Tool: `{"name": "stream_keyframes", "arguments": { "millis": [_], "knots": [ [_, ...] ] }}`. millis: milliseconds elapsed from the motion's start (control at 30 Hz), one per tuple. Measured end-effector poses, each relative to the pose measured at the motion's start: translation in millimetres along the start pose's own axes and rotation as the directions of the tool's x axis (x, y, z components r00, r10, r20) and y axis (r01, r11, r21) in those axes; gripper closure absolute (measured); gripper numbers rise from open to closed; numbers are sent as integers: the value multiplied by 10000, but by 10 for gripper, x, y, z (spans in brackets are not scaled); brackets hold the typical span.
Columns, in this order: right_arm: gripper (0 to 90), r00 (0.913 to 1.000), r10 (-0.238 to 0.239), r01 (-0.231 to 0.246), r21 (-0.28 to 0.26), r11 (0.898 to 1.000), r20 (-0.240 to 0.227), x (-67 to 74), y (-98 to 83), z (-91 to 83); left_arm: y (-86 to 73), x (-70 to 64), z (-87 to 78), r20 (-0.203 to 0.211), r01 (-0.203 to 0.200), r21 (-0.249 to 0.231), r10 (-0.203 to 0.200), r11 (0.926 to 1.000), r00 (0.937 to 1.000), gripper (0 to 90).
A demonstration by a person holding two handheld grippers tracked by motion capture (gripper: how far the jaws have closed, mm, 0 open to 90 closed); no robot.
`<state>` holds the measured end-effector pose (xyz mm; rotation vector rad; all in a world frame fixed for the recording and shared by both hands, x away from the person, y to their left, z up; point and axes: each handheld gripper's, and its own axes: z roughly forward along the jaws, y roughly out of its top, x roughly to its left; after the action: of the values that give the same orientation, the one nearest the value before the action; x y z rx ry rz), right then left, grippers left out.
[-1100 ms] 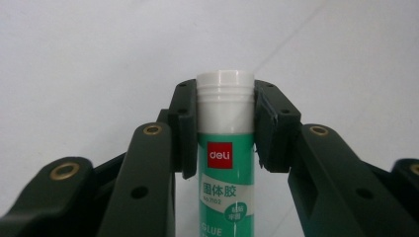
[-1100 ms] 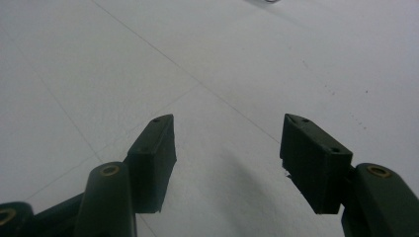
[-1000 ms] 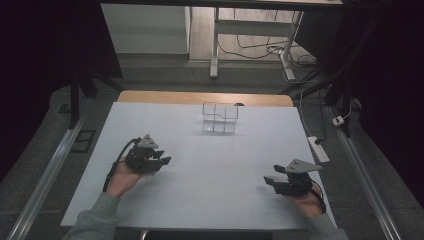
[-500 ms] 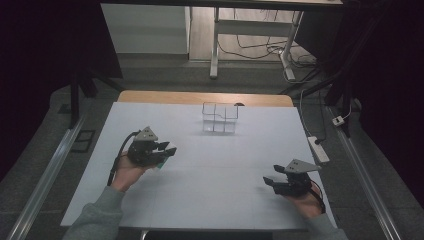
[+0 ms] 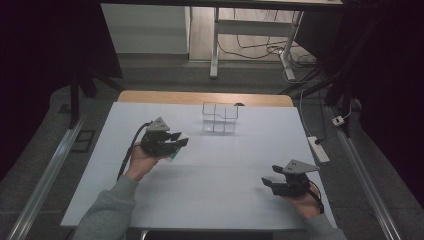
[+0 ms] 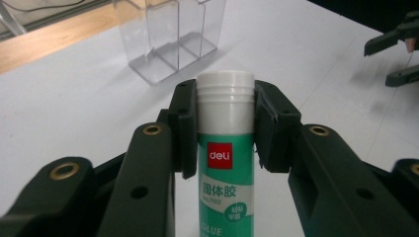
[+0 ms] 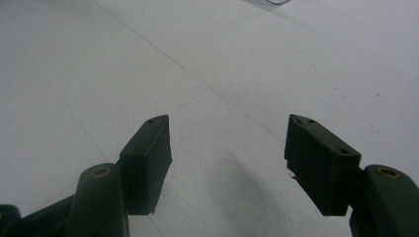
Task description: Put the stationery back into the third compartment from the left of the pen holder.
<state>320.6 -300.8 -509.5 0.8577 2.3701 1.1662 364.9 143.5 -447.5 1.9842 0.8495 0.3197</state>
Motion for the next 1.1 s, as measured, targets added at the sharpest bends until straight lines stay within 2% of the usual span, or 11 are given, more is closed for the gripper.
{"name": "stream_keyframes", "arguments": {
  "millis": [500, 667, 1100],
  "knots": [
    [342, 10000, 12, -12, 3, 10000, -55, 12, 0, 9, 301, 53, 247, 247, 39, -570, -25, 9984, 9997, 645],
    [342, 10000, 2, -1, 63, 10000, -54, 15, 1, 8, 391, 92, 317, 275, 242, -721, -222, 9971, 9994, 645],
    [342, 10000, 7, -7, 108, 9999, -46, 11, -3, 18, 555, 155, 541, 429, 449, -1047, -406, 9935, 9983, 645]
  ]
}}
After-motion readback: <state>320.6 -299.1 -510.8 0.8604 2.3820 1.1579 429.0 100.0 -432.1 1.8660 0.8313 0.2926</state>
